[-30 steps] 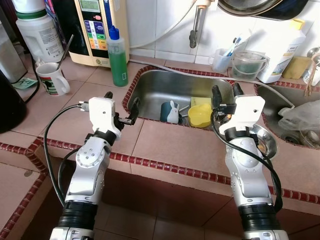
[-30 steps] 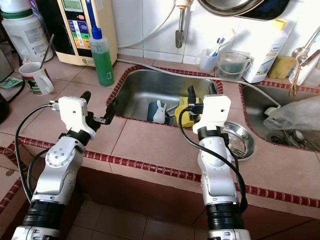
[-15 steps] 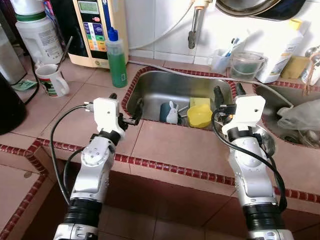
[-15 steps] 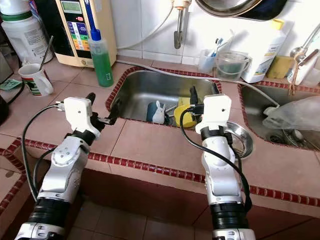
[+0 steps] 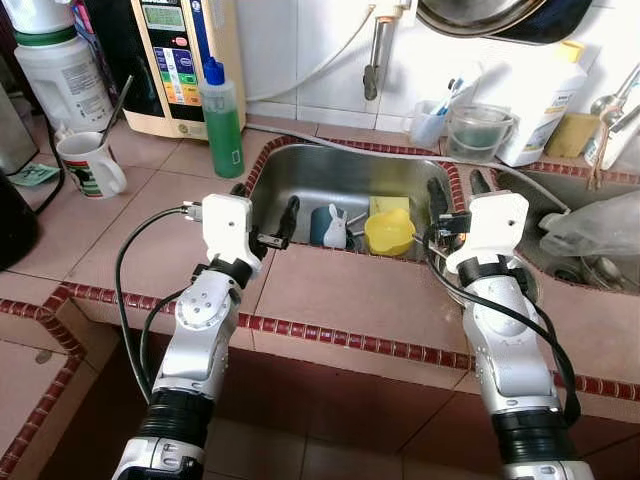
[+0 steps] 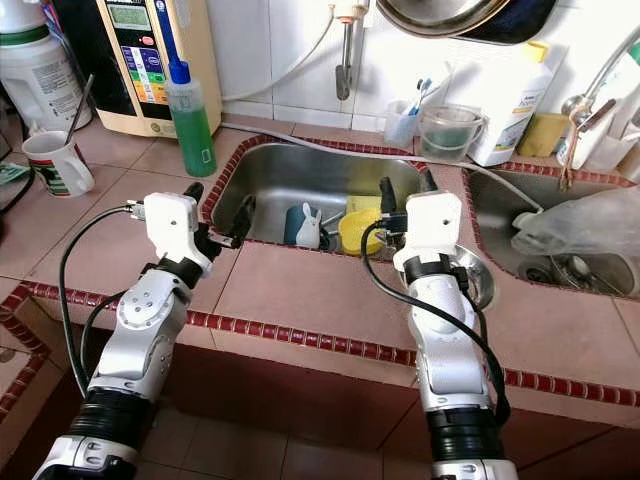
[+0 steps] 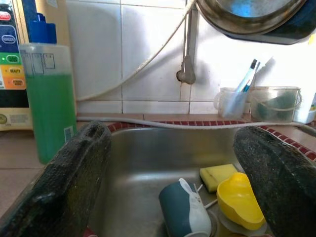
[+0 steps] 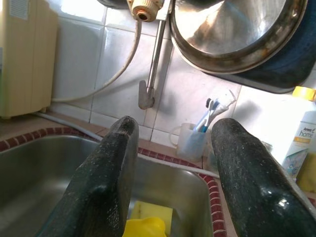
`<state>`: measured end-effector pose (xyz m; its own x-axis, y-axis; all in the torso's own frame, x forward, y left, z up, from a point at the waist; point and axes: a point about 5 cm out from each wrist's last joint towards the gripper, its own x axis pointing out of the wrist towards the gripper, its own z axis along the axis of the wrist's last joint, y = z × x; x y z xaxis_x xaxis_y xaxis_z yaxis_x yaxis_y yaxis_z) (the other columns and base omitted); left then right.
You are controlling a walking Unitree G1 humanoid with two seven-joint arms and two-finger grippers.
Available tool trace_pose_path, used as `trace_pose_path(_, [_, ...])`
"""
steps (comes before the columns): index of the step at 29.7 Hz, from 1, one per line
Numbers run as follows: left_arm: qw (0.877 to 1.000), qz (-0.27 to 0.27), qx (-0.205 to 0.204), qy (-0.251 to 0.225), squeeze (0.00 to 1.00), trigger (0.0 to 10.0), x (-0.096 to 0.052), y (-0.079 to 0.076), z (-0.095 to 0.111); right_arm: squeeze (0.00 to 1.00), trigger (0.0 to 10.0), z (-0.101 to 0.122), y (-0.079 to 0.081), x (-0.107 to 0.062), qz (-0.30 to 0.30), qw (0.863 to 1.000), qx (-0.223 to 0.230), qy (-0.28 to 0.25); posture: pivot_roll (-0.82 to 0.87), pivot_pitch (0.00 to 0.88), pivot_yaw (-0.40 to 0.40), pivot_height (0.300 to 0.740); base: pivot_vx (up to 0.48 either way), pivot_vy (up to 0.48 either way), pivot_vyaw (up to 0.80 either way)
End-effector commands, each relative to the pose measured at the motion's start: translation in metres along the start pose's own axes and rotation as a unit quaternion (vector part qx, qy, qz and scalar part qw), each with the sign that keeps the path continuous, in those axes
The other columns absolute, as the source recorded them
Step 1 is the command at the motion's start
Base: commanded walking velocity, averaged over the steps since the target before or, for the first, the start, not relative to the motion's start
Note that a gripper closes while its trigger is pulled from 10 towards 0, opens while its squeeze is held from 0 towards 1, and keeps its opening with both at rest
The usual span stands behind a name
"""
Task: Kitchen organization
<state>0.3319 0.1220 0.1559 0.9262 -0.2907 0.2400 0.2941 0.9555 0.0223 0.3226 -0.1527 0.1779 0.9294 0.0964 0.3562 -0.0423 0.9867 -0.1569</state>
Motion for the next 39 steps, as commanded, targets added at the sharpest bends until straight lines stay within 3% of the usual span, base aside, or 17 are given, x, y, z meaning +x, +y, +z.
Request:
trace_pose_path(1, [1.0,-0.009,0.006,-0.005,0.0,10.0,-0.002,-0.002,0.002,0.0,10.0,-0.001,0.0,0.001,0.003,1.0,0.002,0.005,-0.13,0.0,-0.027,0.74,0.0,-0.48,0.0])
trace_pose_path(10, [1.0,-0.009,0.011,-0.001,0.0,10.0,-0.006,0.0,0.003,0.0,10.0,-0.007,0.008,-0.002,0.011,1.0,0.01,0.012,-0.1,0.0,-0.014,0.74,0.0,-0.48,0.0])
trace_pose_path(25, [1.0,-0.017,0.014,0.007,0.0,10.0,-0.008,0.001,0.005,0.0,10.0,-0.01,0.007,-0.006,0.004,0.999,0.028,0.019,-0.1,0.0,0.011,0.74,0.0,-0.466,0.0])
trace_pose_path(29, [1.0,-0.022,-0.012,0.003,0.0,10.0,-0.009,0.001,0.006,0.0,10.0,-0.011,0.007,-0.007,0.004,0.999,0.032,0.021,-0.1,0.0,0.012,0.74,0.0,0.0,0.0])
trace_pose_path(30, [0.999,-0.031,-0.003,0.009,0.0,10.0,-0.01,0.0,0.004,1.0,10.0,-0.012,0.007,-0.01,0.007,0.999,0.046,0.027,-0.1,0.0,0.013,0.74,0.0,0.0,0.0])
trace_pose_path(39, [0.995,-0.089,0.024,0.03,0.0,10.0,-0.022,-0.006,0.001,1.0,10.0,-0.021,-0.004,-0.021,0.024,0.998,0.017,0.052,-0.1,0.0,0.01,0.74,0.0,0.0,0.0])
